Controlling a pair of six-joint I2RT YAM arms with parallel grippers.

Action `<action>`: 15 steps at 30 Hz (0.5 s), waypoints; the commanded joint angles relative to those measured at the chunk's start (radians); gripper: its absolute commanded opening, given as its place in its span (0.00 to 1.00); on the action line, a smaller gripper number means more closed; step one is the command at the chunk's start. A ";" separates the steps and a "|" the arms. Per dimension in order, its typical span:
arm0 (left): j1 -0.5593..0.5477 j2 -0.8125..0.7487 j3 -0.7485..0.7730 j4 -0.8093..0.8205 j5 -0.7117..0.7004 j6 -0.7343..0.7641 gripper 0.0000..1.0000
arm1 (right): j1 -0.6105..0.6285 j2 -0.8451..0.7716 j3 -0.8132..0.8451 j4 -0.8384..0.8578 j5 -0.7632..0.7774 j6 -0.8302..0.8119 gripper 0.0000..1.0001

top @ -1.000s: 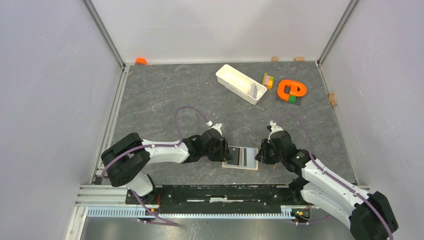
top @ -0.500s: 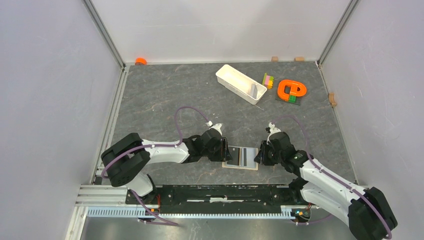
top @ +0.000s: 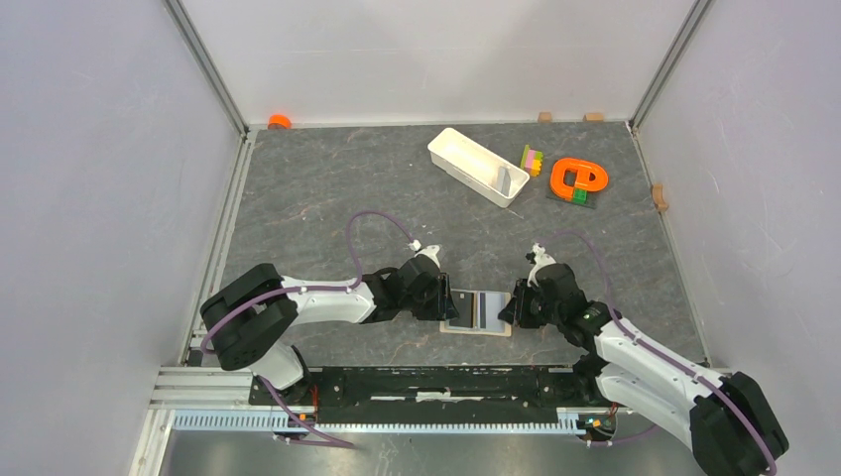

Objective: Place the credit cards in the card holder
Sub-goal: Turn over the card slot in the card holder.

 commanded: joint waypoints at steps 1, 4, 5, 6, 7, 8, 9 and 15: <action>-0.006 0.014 0.021 0.002 0.001 -0.004 0.44 | 0.003 -0.018 -0.015 0.099 -0.053 0.032 0.20; -0.006 0.013 0.020 0.003 0.003 -0.004 0.44 | 0.003 -0.012 -0.023 0.101 -0.052 0.035 0.19; -0.007 0.013 0.019 0.003 0.003 -0.004 0.44 | 0.003 -0.011 -0.023 0.100 -0.052 0.037 0.19; -0.007 0.013 0.019 0.002 0.003 -0.005 0.44 | 0.003 -0.014 -0.023 0.102 -0.056 0.038 0.18; -0.007 0.013 0.018 0.003 0.003 -0.005 0.44 | 0.003 -0.019 -0.021 0.101 -0.056 0.040 0.18; -0.006 0.013 0.018 0.003 0.003 -0.005 0.44 | 0.003 -0.026 -0.014 0.099 -0.057 0.041 0.18; -0.007 0.013 0.018 0.003 0.003 -0.005 0.44 | 0.003 -0.033 -0.009 0.096 -0.056 0.040 0.18; -0.006 0.018 0.019 0.002 0.007 -0.005 0.44 | 0.003 -0.069 0.032 0.065 -0.057 0.039 0.18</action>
